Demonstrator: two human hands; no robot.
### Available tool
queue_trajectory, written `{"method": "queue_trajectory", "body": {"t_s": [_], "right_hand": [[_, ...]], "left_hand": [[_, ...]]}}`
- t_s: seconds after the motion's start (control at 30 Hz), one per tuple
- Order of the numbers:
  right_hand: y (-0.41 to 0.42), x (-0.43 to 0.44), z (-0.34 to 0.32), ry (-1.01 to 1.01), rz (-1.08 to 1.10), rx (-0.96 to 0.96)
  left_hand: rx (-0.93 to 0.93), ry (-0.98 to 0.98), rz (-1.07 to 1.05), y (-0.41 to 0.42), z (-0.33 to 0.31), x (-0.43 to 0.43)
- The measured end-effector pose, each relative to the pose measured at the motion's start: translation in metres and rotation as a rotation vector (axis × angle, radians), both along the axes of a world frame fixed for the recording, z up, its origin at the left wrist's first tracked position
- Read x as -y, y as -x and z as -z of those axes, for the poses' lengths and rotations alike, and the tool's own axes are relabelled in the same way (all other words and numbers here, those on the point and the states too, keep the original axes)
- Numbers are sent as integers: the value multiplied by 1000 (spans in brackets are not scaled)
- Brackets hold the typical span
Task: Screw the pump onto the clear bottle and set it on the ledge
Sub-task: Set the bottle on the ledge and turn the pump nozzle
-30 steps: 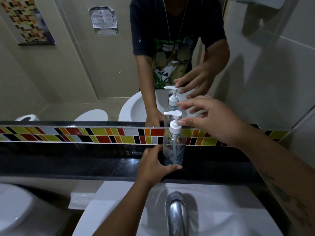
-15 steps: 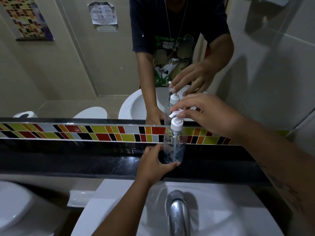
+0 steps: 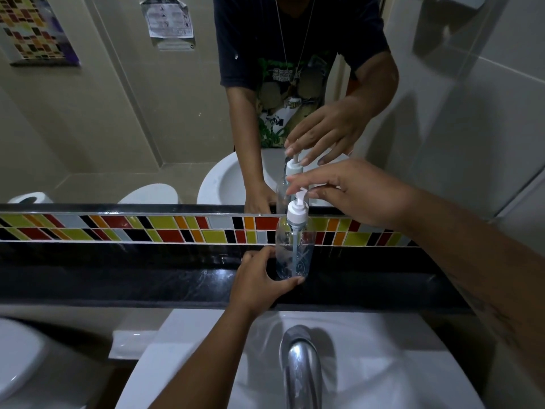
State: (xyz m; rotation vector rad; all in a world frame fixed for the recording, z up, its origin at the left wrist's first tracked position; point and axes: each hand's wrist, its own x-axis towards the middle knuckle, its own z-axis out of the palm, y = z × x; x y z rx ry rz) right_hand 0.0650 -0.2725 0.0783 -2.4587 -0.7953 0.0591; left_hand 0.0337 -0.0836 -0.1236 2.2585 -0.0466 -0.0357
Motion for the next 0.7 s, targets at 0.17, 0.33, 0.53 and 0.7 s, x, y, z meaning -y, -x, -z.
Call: {"method": "queue_trajectory", "body": {"t_s": [0.17, 0.33, 0.53, 0.7], "right_hand": [[7, 0, 6, -159, 44, -114], [26, 2, 53, -520, 285, -83], [47, 0, 159, -551, 492, -388], [48, -11, 190, -566, 534, -401]], "left_hand": [[1, -1, -4, 1, -2, -1], [-31, 57, 13, 2, -4, -5], [-20, 148, 45, 7, -1, -16], [-7, 150, 35, 8, 2, -26]]}}
